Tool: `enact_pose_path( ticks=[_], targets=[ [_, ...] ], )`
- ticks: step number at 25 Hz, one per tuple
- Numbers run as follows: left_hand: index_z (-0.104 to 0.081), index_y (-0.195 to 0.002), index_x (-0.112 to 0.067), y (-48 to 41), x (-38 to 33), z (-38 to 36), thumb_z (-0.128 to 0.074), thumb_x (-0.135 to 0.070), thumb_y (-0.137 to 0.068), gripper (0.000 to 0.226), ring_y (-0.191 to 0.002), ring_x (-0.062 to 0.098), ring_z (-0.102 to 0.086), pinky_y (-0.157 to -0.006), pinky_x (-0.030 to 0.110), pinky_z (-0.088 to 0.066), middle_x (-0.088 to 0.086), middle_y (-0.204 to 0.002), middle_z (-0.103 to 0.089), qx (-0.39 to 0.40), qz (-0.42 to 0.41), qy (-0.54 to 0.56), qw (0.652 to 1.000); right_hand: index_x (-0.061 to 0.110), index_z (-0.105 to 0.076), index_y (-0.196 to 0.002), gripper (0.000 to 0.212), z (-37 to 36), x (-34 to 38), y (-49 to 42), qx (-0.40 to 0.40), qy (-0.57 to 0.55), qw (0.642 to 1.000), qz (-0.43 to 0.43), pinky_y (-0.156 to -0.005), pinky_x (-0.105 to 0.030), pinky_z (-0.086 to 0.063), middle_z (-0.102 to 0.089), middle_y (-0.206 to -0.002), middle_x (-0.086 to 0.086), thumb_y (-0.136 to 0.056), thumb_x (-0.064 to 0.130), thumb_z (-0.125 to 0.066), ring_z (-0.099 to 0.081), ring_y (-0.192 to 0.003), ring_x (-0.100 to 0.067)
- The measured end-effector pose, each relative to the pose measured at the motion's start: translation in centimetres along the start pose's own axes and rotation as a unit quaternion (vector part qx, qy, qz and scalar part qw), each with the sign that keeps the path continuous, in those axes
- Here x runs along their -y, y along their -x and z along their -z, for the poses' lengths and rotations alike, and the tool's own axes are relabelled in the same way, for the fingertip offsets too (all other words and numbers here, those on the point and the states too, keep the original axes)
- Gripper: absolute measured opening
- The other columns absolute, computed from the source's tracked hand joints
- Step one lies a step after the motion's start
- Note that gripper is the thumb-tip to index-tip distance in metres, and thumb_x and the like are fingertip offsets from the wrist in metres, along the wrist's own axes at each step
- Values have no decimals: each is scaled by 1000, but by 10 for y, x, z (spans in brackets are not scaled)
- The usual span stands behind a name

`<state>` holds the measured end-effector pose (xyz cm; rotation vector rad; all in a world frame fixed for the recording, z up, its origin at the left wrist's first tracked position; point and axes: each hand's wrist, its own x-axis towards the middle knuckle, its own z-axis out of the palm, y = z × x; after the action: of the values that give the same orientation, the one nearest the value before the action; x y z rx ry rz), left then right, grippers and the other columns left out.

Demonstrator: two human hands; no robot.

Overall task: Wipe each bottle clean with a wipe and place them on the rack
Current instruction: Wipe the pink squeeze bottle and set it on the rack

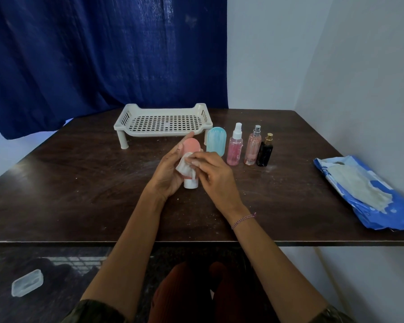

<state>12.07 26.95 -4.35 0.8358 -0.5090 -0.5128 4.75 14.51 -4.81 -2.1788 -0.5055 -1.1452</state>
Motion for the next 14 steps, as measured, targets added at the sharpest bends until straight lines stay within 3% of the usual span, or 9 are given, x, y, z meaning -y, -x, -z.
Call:
enact_pose_path(
  ticks=[4, 9, 14],
  targets=[
    [-51, -132, -23, 1, 1, -3, -36, -26, -97, 37, -104, 15, -62, -87, 32, -53, 6, -114, -66, 10, 15, -15, 1000, 2, -67, -107, 28, 2, 0, 0, -33, 44, 998, -3, -96, -24, -46, -66, -107, -9, -79, -4, -67, -58, -102, -16],
    [-56, -128, -27, 2, 2, -7, -36, -29, -97, 36, -107, 15, -61, -87, 32, -53, 3, -123, -63, 32, 40, -45, 998, 2, -68, -106, 25, 9, -3, -5, -119, 34, 987, -100, -94, -26, -48, -67, -105, -10, -81, -1, -67, -59, -102, -13],
    [-56, -127, -26, 3, 3, -7, -35, -28, -99, 36, -105, 15, -60, -87, 32, -53, 3, -122, -63, 17, 33, -44, 998, 1, -67, -108, 24, 9, -2, -6, -109, -2, 986, -124, -93, -30, -50, -65, -106, -10, -84, 0, -64, -59, -103, -15]
  ],
)
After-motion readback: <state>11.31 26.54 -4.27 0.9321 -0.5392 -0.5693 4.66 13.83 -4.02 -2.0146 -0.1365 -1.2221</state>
